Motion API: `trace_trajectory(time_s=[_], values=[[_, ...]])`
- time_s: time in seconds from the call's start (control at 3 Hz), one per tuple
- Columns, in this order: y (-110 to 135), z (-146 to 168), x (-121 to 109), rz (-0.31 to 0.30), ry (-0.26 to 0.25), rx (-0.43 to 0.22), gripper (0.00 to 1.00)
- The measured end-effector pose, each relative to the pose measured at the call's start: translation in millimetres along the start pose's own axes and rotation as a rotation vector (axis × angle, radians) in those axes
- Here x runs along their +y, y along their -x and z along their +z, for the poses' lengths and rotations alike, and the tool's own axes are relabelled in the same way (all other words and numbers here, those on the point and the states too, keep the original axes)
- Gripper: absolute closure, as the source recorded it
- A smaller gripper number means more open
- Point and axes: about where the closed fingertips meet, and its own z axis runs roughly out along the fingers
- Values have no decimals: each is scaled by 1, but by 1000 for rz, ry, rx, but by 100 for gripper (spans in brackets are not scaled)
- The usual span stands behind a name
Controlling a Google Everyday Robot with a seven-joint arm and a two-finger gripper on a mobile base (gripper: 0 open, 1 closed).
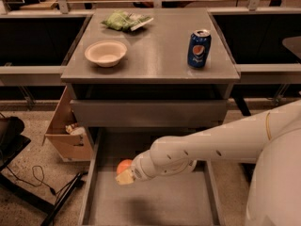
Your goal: Pick orange from middle drawer and place on counter
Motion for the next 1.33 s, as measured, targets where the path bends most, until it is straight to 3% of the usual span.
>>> trace_trajectory(time_s=[0.33,1.0,1.33], values=[[0,0,0,0,0,0,100],[44,-125,-29,135,-50,-40,100],[86,-193,-47,164,-106,-68,100]])
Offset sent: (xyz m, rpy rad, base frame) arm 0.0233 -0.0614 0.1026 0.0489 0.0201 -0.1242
